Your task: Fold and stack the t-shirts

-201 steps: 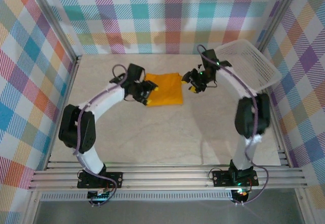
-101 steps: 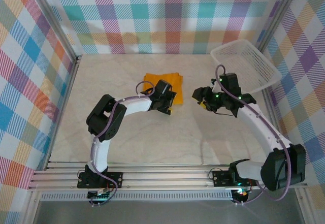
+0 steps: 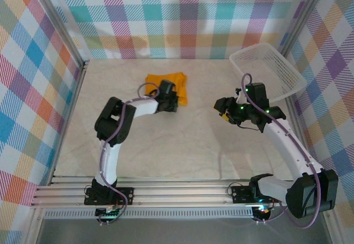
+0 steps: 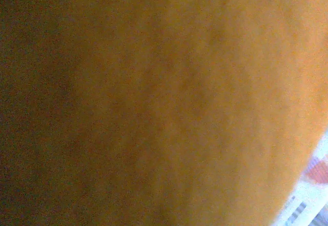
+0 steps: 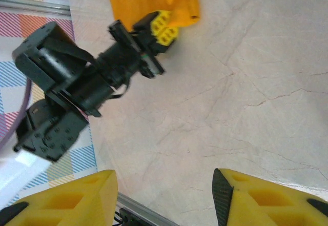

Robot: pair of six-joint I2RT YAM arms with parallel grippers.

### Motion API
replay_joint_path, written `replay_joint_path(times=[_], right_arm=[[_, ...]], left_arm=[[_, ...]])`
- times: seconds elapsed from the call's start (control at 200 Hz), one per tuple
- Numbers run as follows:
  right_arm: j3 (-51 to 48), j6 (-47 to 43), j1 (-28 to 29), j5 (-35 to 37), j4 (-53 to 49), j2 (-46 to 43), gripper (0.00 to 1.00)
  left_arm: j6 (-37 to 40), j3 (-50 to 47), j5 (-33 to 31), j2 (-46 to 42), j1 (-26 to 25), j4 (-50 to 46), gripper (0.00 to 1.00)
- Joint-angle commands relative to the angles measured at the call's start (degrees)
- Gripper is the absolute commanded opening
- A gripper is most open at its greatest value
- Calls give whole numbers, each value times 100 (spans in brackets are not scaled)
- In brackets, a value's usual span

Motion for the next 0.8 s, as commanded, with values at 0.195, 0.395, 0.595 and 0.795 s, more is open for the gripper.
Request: replay_joint_path(times=[0.195,0.395,0.595,0.795], right_arm=[[-115,96,-36,-100,142,107,51],[-88,-31,-36,-540,877,371,51],[237,-131,-36,-808,1104,647,51],[436,-157,-38,-877,1049,872,51]], left_arm=[[3507,755,1485,46,2706,-1407,0],[5607,2601,1840,1118,3502,-2885,0],[6574,3500,1513,1596,3701,-3696,0],[6805,3635,1286,1719,3784,-3950,0]])
